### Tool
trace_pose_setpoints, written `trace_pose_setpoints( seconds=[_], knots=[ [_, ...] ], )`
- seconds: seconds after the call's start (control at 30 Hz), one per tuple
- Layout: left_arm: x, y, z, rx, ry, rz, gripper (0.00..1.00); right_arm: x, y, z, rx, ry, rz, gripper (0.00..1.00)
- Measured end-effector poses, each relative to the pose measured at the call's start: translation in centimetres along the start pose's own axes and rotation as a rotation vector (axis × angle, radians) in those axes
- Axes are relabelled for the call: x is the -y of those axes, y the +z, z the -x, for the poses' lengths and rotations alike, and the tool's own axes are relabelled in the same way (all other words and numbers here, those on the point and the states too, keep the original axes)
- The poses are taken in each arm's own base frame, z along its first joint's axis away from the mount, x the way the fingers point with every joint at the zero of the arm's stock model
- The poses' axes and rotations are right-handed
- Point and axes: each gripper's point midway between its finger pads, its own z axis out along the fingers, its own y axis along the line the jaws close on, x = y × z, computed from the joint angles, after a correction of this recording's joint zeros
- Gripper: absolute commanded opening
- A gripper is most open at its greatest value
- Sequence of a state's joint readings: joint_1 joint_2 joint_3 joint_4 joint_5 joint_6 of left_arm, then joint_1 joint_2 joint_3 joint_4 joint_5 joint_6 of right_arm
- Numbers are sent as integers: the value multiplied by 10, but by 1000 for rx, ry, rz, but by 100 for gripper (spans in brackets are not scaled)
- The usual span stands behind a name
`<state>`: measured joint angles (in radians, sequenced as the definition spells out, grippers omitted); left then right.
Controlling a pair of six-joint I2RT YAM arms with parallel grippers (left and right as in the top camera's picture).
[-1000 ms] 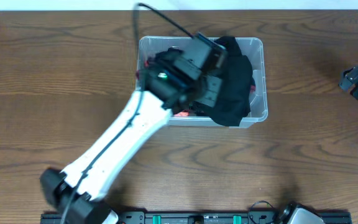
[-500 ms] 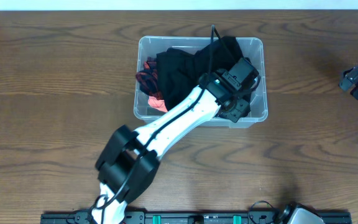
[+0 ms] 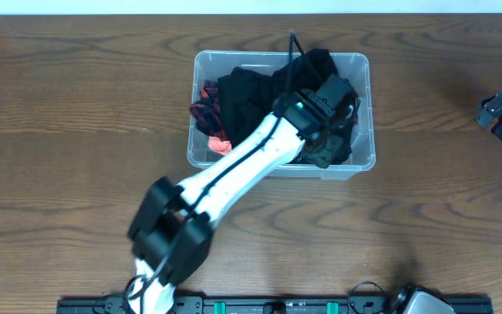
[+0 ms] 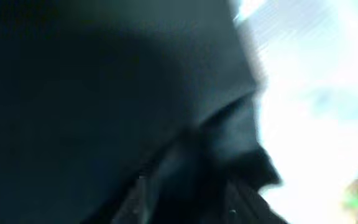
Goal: Pack container
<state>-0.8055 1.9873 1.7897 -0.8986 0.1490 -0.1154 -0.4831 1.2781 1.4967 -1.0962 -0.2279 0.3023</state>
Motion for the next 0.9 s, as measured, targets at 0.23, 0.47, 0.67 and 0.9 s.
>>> trace_pose_setpoints(
  seconds=[0.23,0.47,0.67,0.9],
  knots=[
    [-2,-119,73,410,-14,-18,56,0,0,0,0,0,0,99],
    [-74,-89,124,532,-96,68,57,0,0,0,0,0,0,99],
    [-132,13,109,373,-172,133,57,0,0,0,0,0,0,99],
    [-137,49,93,286,-183,119,56,0,0,0,0,0,0,99]
  ],
)
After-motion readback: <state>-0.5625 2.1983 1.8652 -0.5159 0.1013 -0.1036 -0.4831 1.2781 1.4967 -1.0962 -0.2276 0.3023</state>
